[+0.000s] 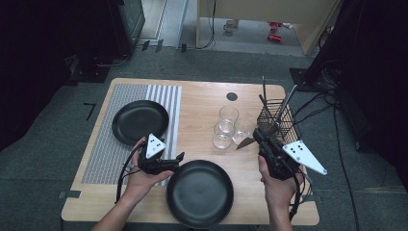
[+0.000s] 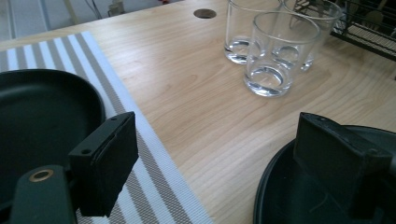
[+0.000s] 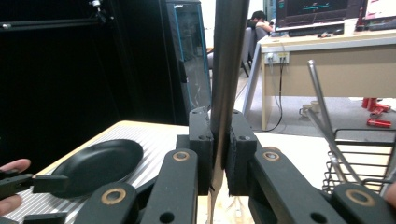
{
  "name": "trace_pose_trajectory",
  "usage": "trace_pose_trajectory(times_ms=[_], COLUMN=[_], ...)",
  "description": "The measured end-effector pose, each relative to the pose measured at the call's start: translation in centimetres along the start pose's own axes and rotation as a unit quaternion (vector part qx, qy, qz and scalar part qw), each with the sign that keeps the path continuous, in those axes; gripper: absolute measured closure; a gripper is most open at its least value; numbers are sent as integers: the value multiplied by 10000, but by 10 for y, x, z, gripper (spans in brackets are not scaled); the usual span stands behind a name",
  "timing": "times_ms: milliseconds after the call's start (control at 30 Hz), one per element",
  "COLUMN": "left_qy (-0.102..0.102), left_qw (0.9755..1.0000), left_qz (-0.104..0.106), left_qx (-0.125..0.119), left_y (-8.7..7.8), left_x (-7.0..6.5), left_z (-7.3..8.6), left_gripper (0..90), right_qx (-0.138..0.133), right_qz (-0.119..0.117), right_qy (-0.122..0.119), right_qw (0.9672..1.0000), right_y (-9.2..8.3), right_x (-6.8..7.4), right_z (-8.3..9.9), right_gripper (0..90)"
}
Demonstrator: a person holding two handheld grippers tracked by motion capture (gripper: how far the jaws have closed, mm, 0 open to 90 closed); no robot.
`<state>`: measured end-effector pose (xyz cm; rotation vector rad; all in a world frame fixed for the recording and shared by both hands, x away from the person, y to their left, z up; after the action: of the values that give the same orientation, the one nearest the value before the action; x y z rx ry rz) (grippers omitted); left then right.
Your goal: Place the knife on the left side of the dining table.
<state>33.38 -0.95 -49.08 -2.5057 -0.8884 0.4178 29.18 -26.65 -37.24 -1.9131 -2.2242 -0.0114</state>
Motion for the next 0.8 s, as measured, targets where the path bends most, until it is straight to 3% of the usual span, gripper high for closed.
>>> trace_pose_trajectory(times_ms=[467,633,800], left_qy=[185,215,242], left_qw=[9995,9991,9981], left_qz=[274,351,555], left_qx=[-16,-48,-153], left_y=[19,21,17], left_x=[-23,-28,-36], left_z=[-6,-8,-12], left_gripper=[142,143,181], right_qx=[224,268,265], right_qz=[-384,-492,-633], right_qy=[-170,-167,-158], right_qw=[9989,9983,9975], right_y=[10,12,14], right_x=[37,45,56], right_z=[20,24,23], right_gripper=[841,841,842])
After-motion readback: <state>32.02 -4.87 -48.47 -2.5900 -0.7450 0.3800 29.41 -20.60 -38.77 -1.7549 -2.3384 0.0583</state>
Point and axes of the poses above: each handheld gripper's, and its own axes: y roughly forward along the jaws, z roughly out of its underside, x roughly to its left, the point moved 9 cm from there along y, roughly forward along the jaws, and after that the axes turned 12 degrees about z, right-handed, at the moved point
